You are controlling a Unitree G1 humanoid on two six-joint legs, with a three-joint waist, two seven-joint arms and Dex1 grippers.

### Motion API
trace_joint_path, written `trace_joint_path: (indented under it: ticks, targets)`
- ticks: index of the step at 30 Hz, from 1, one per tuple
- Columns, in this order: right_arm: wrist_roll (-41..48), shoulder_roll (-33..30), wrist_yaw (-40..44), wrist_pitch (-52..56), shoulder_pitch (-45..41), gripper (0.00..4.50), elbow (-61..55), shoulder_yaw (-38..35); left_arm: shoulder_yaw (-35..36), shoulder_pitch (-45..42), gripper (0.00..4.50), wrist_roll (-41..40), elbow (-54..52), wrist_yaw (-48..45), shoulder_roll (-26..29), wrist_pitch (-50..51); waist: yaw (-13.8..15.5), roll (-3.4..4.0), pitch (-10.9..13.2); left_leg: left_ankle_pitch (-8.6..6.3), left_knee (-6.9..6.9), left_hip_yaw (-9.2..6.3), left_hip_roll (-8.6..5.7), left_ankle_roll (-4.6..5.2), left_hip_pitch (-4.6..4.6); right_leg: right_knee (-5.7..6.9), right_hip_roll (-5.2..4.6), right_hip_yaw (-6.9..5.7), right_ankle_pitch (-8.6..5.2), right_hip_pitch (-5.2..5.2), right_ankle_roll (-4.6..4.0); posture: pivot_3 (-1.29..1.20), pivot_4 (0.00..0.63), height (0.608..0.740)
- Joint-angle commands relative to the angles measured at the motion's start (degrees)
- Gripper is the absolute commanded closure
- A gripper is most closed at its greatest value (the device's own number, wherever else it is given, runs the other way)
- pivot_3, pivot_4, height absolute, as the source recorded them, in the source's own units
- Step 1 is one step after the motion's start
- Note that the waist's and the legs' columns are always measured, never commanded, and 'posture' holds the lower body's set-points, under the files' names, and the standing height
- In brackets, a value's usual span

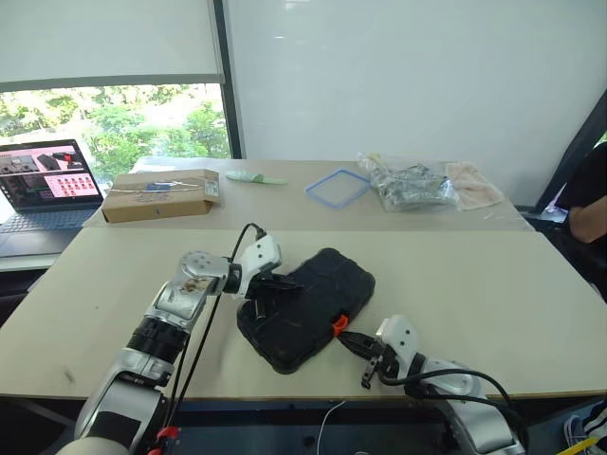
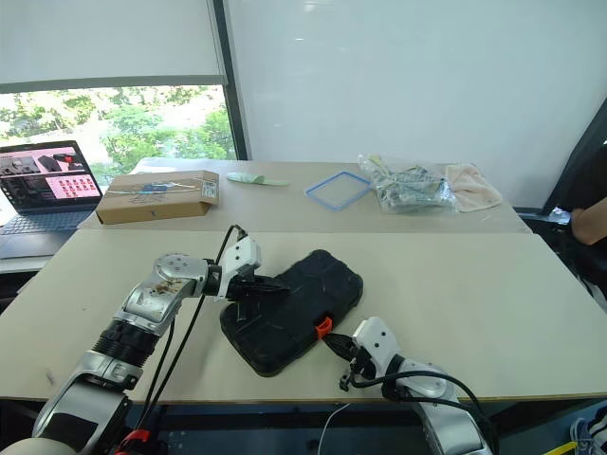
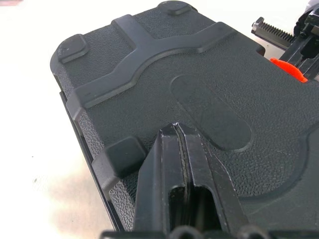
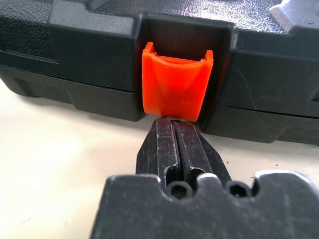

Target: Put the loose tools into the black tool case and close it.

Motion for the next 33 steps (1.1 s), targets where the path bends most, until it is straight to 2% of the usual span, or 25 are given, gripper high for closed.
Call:
trace_joint_path:
  ticks: [1, 7, 20, 33]
  targets:
    - [2.4, -2.0, 1.3, -0.3, 0.8, 4.41, -6.9, -2.4, -4.6, 3.3, 4.5, 4.2, 4.2, -0.4, 0.4, 1.4, 0.1, 0.02, 0.0, 0.0, -0.01, 0.0, -0.01, 0.01, 0.0, 0.0, -0.01, 0.0, 0.0, 0.0, 0.0, 0.0, 0.15, 0.74]
    - [3.2, -2.5, 0.5, 0.4, 1.7, 4.41, -8.4, -3.1, -4.4, 2.6, 4.5, 4.5, 5.4, -0.5, 0.1, 0.8, 0.1, -0.01, -0.2, -0.01, -0.17, 0.0, -0.01, 0.01, 0.14, -0.08, 0.0, -0.01, 0.0, 0.1, 0.0, 0.0, 0.15, 0.74]
    - [1.2, -0.9, 0.5, 0.2, -2.6, 4.41, -3.9, -0.1, -4.0, 2.1, 4.5, 4.4, 6.0, -0.5, 0.1, 0.8, -0.1, -0.1, -0.3, 0.01, -0.22, 0.0, 0.02, -0.02, 0.21, -0.02, 0.02, 0.02, 0.03, 0.09, -0.06, 0.0, 0.15, 0.74]
    - [1.6, 3.0, -0.4, -0.1, -5.5, 4.41, -3.4, -0.3, -4.2, 3.2, 4.5, 3.9, 5.7, -0.1, -0.7, 1.6, -0.4, -0.1, -0.3, 0.04, -0.28, 0.01, 0.06, -0.06, 0.21, -0.01, 0.05, 0.09, 0.06, 0.03, -0.1, 0.0, 0.15, 0.74]
